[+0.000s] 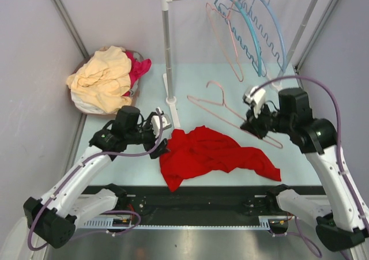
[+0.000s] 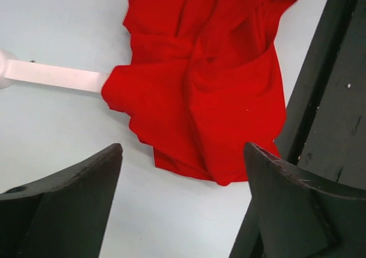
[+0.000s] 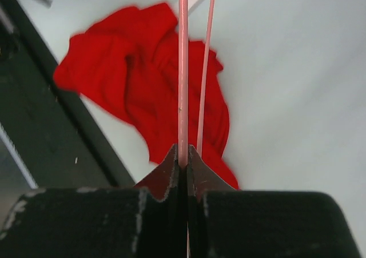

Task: Place the t-shirt on the hanger
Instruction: Pick up the hanger from the clothesline, then place the T-shirt on the hanger.

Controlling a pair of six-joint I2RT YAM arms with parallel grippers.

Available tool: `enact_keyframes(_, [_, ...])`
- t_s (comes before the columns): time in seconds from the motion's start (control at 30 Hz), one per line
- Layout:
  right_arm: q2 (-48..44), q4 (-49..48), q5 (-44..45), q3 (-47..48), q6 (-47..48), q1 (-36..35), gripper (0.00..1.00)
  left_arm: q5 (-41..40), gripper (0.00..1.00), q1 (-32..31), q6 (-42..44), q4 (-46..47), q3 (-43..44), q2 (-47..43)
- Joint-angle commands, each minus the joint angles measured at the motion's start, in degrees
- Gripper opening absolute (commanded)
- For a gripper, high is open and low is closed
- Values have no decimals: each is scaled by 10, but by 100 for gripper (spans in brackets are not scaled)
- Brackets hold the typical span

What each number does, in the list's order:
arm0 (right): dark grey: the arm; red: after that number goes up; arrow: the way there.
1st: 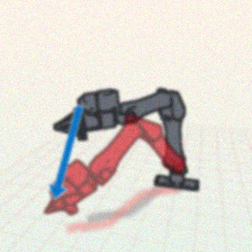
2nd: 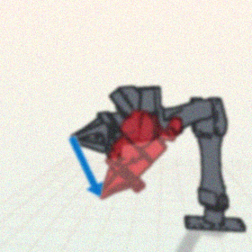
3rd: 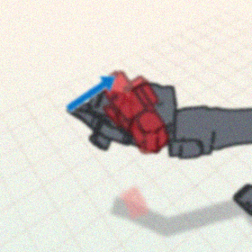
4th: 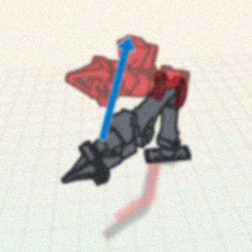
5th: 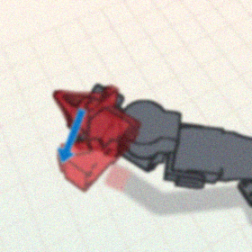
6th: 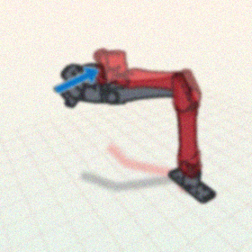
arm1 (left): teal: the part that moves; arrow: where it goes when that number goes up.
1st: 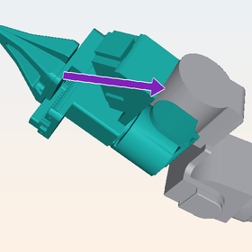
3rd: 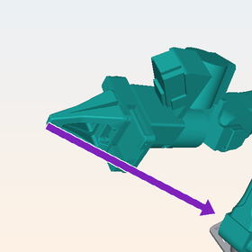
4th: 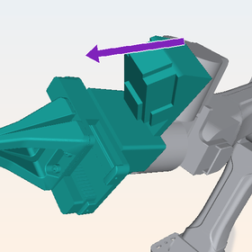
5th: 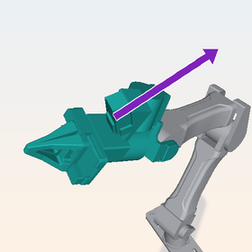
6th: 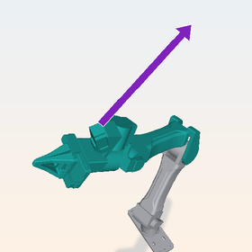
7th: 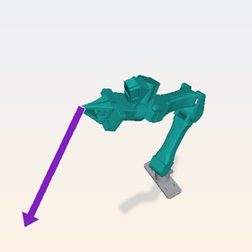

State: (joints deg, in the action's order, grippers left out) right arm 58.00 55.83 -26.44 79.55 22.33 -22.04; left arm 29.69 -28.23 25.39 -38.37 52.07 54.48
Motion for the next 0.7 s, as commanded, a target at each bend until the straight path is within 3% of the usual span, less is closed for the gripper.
enact_keyframes(0.0, [-64, 158, -27, -39, 98, 0, 0, 59, 86, -16, 54, 87, -24, 27])
enact_keyframes(0.07, [-91, 226, -30, -59, 139, 0, 0, 56, 80, -36, 74, 102, -19, 66])
enact_keyframes(0.27, [-172, 268, -17, -133, 195, -1, 0, 48, 73, -92, 96, 132, 0, 174])
enact_keyframes(0.5, [-153, 309, -49, -159, 220, -2, 0, 6, 74, -138, 121, 194, -17, 215])
enact_keyframes(0.67, [-150, 308, -60, -178, 230, -2, 0, -6, 68, -147, 136, 207, -21, 234])
